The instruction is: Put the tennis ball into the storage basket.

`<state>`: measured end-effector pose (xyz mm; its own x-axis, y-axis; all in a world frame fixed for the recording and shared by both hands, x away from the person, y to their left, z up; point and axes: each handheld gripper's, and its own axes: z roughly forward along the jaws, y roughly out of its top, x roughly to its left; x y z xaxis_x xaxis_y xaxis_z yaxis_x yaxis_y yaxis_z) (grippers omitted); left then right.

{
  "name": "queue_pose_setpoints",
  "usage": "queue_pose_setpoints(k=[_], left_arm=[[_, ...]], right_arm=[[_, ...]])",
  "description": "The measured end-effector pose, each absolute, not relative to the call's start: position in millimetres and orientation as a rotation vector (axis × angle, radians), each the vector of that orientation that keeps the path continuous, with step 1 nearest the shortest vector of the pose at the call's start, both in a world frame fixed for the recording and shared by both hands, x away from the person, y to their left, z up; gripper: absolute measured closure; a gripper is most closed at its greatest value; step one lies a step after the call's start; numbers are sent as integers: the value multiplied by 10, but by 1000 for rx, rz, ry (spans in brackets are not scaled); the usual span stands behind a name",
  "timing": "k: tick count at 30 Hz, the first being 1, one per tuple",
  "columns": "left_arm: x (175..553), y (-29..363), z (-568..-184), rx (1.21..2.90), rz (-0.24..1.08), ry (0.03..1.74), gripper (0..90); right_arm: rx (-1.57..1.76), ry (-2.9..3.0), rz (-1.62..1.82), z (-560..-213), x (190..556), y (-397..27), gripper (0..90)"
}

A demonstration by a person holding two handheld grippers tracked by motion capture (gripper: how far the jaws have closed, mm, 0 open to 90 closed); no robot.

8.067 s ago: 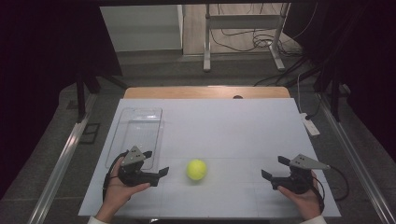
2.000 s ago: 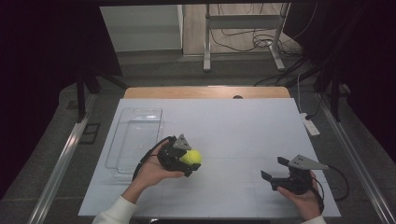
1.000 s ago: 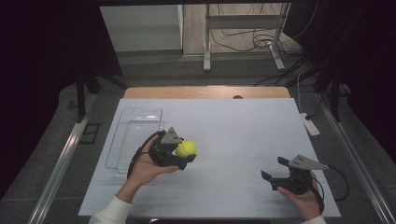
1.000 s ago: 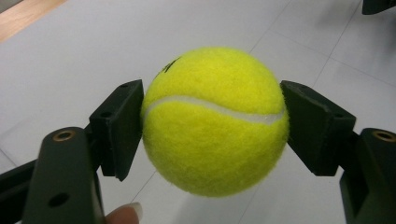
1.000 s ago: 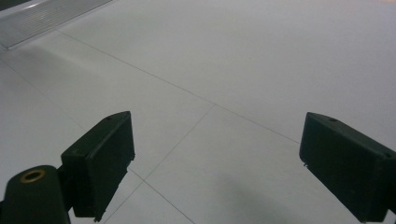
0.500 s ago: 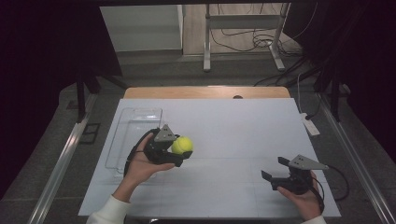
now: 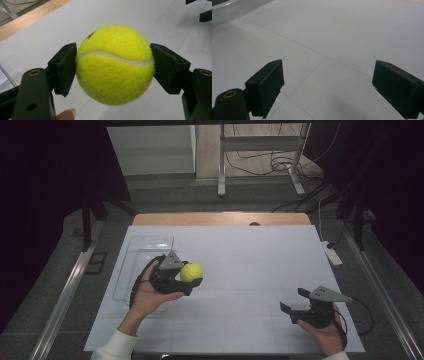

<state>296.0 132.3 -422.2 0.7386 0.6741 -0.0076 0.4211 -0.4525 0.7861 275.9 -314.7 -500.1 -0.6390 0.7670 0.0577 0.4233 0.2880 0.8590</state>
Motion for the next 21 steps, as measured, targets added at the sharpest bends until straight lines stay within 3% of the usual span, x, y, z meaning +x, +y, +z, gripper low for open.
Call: queue_pose_setpoints(k=[21], left_arm=[[2977, 1448, -4193, 2046, 437, 871, 263]], right_arm=[[1070, 2198, 1293, -5002, 2759, -3145, 104]])
